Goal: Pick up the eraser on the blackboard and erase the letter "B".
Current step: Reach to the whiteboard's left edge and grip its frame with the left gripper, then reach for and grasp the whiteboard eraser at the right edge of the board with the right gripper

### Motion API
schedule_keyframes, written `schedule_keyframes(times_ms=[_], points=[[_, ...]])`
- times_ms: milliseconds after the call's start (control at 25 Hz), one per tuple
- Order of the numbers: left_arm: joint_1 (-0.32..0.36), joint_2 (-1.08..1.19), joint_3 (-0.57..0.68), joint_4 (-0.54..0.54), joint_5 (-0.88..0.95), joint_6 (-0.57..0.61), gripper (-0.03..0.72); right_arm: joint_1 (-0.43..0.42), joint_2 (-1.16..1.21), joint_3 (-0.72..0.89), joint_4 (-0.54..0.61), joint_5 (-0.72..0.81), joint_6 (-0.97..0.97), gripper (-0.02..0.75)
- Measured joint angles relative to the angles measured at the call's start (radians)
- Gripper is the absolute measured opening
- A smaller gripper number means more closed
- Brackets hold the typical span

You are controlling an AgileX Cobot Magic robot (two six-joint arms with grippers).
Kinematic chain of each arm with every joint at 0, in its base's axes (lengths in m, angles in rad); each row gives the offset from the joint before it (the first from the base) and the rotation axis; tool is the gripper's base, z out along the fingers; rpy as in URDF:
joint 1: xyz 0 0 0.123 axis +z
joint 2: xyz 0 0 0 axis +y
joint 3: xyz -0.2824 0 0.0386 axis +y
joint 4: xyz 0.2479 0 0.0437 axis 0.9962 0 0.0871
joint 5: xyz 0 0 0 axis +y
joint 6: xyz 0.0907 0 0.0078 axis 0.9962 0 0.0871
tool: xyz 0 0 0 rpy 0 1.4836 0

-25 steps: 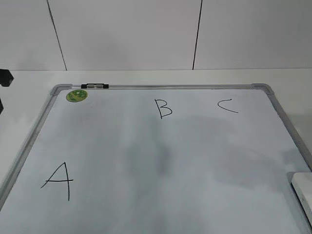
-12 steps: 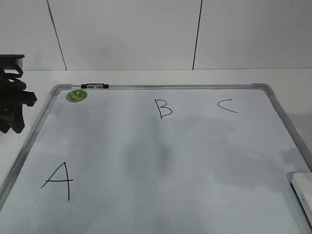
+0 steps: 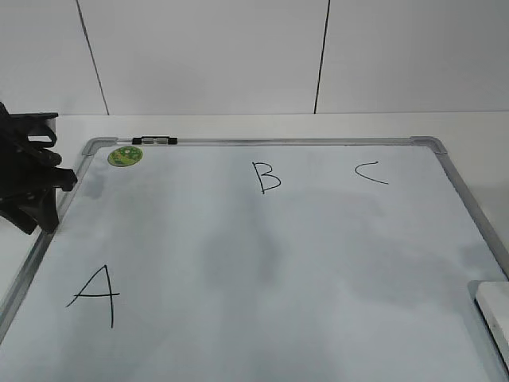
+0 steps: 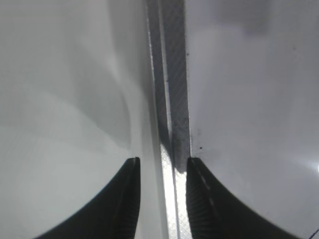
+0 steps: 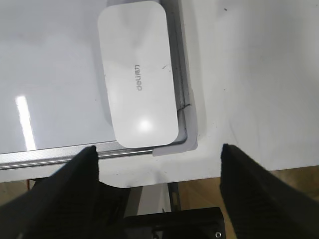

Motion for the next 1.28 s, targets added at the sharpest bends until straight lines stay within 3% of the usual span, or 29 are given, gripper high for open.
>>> schedule_keyframes(times_ms=[440,1040,1280], points=[[0.000,0.020,0.000,-0.003,-0.018,0.013,0.230,0.000,0.000,0.000,-0.001,0.000,0.000,0.584],[0.001,0.033,-0.012,-0.016,-0.008,0.014,0.034,0.000,0.000,0.000,-0.018,0.000,0.000,0.584],[0.002,0.033,-0.012,-0.022,-0.007,0.006,0.023,0.000,0.040,0.000,-0.011,0.000,0.000,0.587]])
